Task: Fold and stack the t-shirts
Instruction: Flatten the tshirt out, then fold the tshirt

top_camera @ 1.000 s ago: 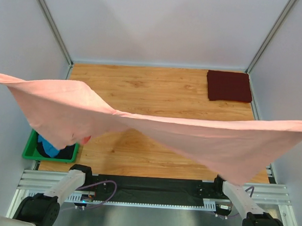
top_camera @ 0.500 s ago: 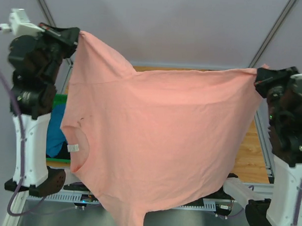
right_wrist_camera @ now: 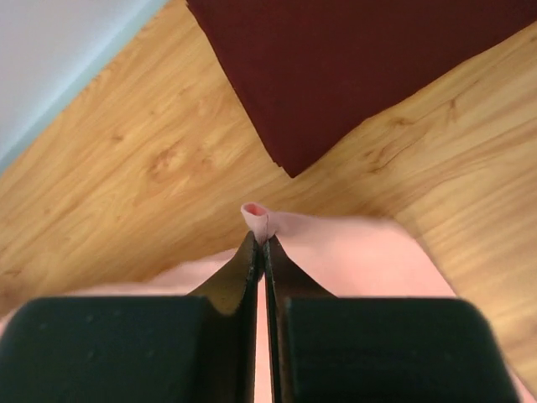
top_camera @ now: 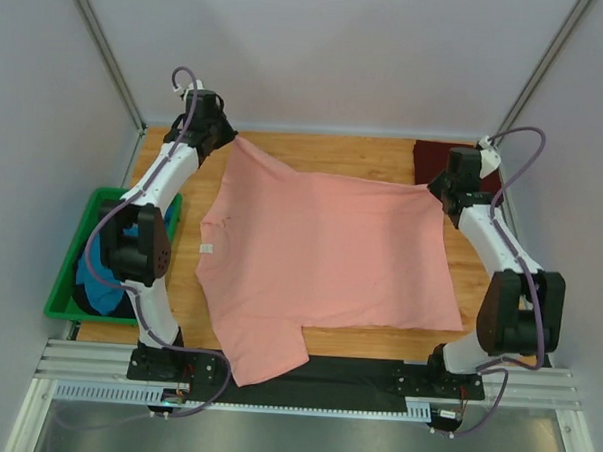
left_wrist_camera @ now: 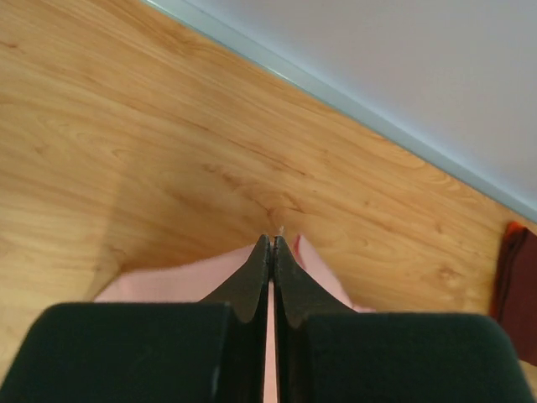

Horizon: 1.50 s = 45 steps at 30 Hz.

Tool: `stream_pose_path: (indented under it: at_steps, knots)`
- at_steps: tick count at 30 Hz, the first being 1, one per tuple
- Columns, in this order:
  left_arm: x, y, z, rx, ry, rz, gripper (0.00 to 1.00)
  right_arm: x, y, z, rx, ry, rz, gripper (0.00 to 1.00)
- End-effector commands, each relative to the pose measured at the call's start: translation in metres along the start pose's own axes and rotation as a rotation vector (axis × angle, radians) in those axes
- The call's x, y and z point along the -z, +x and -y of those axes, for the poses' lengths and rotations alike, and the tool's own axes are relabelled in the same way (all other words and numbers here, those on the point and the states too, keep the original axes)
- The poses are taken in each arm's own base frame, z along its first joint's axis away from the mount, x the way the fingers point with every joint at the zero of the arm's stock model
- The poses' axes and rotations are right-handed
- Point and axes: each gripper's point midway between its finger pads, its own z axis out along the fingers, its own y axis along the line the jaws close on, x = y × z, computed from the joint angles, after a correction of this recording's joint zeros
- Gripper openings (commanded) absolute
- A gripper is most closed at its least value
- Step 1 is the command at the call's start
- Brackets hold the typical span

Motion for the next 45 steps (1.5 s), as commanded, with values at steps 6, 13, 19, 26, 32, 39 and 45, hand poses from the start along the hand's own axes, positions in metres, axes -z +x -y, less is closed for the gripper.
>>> stream_pose_path:
  at_steps: [6, 13, 19, 26, 32, 39, 45]
  knots:
    - [-0.061, -0.039, 0.040, 0.006, 0.227, 0.139, 0.00, -0.076, -0.033, -0.021, -0.056, -0.103, 0.049, 0.00]
    - [-0.080, -0.017, 0.037, 0.056, 0.241, 0.029, 0.00, -0.106, -0.042, -0.038, -0.001, -0.138, -0.034, 0.00]
    - [-0.049, -0.011, 0.000, -0.002, 0.084, 0.006, 0.00, -0.121, -0.041, -0.019, 0.000, -0.089, -0.096, 0.00]
    - [-0.019, -0.002, -0.001, -0.045, 0.138, -0.012, 0.00, -0.123, -0.032, -0.002, 0.028, -0.038, -0.161, 0.00]
    - [-0.007, 0.037, -0.003, -0.043, 0.210, -0.128, 0.00, -0.113, -0.043, 0.015, 0.016, -0.006, -0.162, 0.00]
    - [0.010, 0.068, -0.029, -0.039, 0.114, -0.217, 0.00, -0.109, -0.019, 0.029, 0.018, 0.004, -0.251, 0.00]
    - [0.027, 0.097, -0.036, -0.018, 0.093, -0.260, 0.00, -0.101, 0.000, 0.043, -0.007, 0.050, -0.281, 0.00]
